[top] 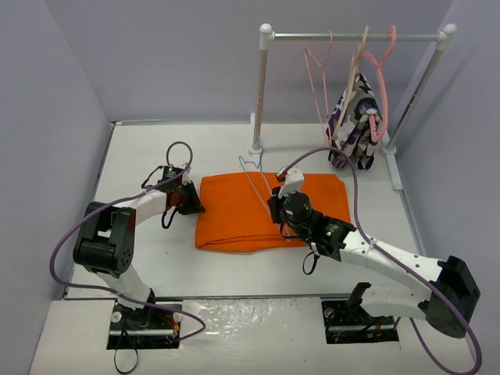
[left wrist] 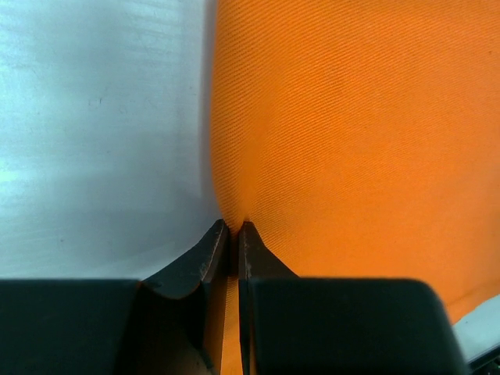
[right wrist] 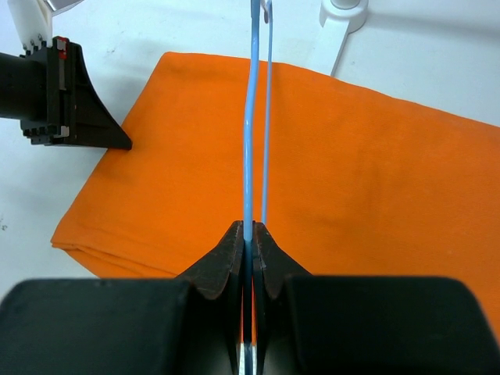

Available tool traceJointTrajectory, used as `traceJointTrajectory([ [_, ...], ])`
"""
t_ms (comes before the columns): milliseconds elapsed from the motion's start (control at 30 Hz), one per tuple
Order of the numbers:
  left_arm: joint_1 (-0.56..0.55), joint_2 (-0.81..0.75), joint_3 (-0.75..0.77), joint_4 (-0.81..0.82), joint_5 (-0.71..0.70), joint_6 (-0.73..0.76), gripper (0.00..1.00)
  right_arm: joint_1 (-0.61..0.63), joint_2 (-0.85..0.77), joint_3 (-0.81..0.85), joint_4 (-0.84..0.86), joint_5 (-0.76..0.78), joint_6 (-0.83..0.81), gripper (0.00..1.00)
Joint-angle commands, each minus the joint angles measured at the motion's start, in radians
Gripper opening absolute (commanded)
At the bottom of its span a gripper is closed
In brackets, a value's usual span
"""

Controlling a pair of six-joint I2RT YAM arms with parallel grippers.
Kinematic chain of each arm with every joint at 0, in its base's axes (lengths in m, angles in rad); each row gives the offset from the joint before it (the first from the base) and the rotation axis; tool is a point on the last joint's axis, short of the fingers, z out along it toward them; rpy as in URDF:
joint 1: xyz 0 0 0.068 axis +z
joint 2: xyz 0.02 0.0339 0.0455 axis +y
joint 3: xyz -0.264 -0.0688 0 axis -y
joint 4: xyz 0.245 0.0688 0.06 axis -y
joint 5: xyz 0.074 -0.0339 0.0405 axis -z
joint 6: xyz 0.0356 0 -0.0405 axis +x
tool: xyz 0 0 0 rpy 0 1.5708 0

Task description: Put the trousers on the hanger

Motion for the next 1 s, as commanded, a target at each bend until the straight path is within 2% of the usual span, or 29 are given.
traceJointTrajectory([
  [0,0.022,-0.108,0.06,-0.1,0.021,0.011,0.0,0.013,0.028,0.01,0.149,0.073,0.028,0.0],
  [300,0.14,-0.3,0.315,-0.42,-0.026,0.108,0.0,0.021,0.078,0.086,0.175,0.077,0.007,0.0],
  [500,0.15,-0.383,0.473,-0.548,-0.018,0.102,0.0,0.023,0.102,0.119,0.205,0.06,0.004,0.0],
  [667,0.084,-0.422,0.397,-0.465,0.058,-0.045,0.0,0.023,0.135,0.122,0.244,0.047,0.015,0.0],
  [833,-0.08,-0.425,0.308,-0.35,0.013,-0.153,0.0,0.023,0.141,0.115,0.274,0.031,0.028,0.0],
  [967,-0.16,-0.376,0.284,-0.256,0.008,-0.208,0.0,0.023,0.137,0.1,0.297,0.01,0.033,0.0],
])
